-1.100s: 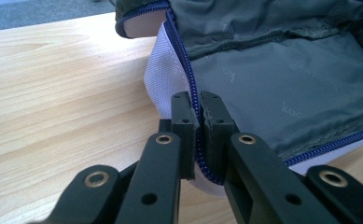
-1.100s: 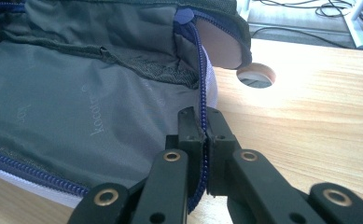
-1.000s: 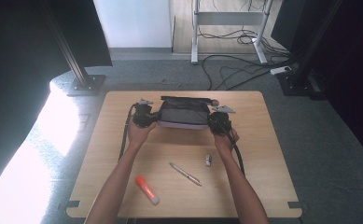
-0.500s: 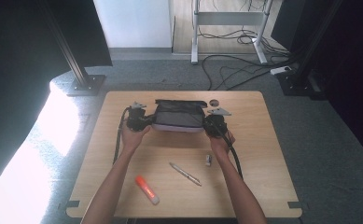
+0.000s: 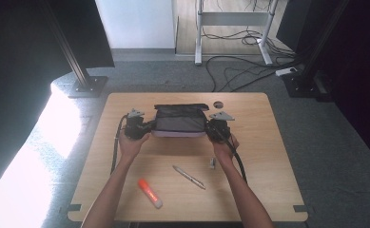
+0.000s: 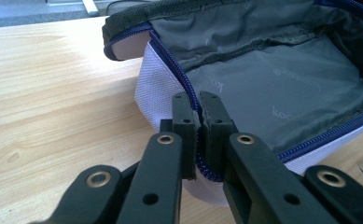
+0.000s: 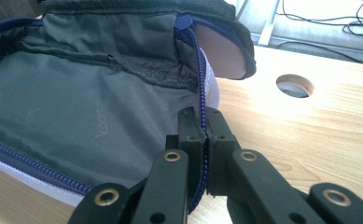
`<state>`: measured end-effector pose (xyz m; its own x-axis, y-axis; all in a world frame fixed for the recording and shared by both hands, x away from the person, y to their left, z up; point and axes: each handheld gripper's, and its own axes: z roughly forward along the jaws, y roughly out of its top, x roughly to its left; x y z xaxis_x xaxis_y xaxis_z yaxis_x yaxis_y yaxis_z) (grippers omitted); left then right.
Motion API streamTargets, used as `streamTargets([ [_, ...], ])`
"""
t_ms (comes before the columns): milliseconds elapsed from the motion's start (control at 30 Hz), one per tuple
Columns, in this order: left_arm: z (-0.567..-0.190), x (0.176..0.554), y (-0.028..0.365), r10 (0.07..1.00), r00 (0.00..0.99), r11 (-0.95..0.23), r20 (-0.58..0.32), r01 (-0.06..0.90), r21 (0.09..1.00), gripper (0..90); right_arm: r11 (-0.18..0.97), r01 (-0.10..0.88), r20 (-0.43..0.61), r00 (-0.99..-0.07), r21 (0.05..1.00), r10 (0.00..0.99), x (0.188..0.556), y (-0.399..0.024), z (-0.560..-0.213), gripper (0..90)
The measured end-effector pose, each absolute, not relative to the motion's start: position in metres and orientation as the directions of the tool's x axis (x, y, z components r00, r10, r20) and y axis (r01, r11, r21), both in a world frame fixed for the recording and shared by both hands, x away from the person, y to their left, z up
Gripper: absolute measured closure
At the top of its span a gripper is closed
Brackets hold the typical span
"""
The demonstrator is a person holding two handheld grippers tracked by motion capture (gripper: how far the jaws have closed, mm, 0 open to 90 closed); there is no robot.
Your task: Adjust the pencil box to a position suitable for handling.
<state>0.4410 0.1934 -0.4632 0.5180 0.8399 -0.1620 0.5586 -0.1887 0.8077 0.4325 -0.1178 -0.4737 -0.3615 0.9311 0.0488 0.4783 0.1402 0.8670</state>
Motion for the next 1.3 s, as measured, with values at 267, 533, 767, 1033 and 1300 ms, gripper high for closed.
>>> streamTargets([
  [267,-0.466,0.43,0.194,0.837,0.527,-0.204,-0.15,0.553,0.807,86.5,0.137,0.483,0.062,-0.374,0.865,0.925,0.423,-0.118,-0.479,86.7],
  [533,-0.472,0.419,0.195,0.83,0.538,-0.215,-0.149,0.554,0.805,86.4,0.142,0.48,0.066,-0.39,0.866,0.918,0.416,-0.12,-0.485,86.8],
  [767,-0.483,0.415,0.197,0.828,0.536,-0.215,-0.165,0.574,0.79,86.4,0.146,0.493,0.071,-0.394,0.857,0.916,0.409,-0.118,-0.495,86.8],
  [1033,-0.49,0.409,0.197,0.825,0.542,-0.225,-0.161,0.576,0.786,86.3,0.156,0.511,0.073,-0.4,0.845,0.913,0.404,-0.117,-0.509,86.7],
  [1300,-0.508,0.41,0.195,0.823,0.54,-0.249,-0.175,0.621,0.743,85.5,0.169,0.56,0.088,-0.402,0.811,0.911,0.402,-0.118,-0.528,86.4],
])
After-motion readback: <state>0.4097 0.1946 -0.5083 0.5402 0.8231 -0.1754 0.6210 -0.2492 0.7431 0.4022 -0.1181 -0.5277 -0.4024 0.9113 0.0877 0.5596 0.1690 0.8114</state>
